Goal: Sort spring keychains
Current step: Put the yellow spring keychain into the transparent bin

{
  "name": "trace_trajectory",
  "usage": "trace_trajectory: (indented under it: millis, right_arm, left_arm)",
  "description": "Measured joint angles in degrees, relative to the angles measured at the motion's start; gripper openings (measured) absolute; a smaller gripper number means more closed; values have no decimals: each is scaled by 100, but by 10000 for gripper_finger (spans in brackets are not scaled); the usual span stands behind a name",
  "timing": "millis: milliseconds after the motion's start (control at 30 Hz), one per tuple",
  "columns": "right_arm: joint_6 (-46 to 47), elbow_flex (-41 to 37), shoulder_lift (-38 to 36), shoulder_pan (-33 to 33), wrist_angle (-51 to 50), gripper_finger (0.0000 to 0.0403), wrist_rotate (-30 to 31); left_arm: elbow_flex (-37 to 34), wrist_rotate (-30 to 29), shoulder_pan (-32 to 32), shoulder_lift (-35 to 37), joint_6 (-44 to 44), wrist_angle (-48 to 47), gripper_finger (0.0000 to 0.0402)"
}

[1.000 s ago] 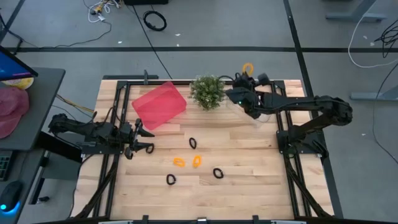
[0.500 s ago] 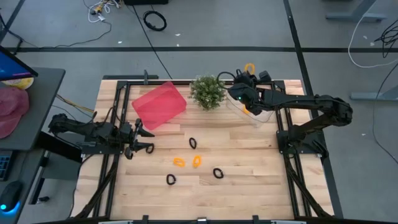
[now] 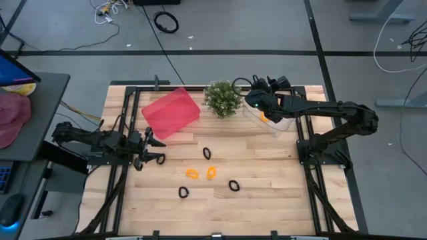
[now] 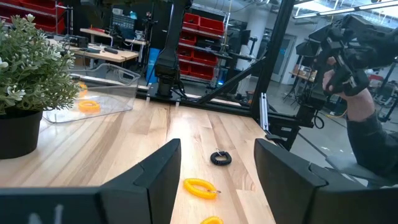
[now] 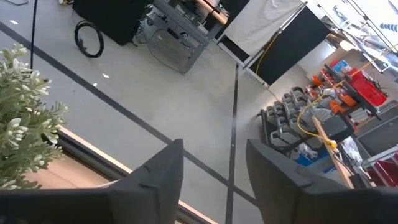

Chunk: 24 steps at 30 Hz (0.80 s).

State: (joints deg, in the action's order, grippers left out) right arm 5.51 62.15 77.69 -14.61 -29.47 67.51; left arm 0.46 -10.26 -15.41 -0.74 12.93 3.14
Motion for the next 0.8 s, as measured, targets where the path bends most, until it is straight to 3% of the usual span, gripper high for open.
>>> trace_trajectory:
  millis: [200,533,800]
  right_arm:
    - [-21,0,0,0,7,206,2]
    - [-45,0,0,7,7,208,-36]
    - [164,-2,0,109,-35,208,-665]
  left_arm:
    - [1,0,1,-1,-2,0,209]
    - [1,0,1,-1,-2,2,209]
    - [1,0,1,0,-1,1,209]
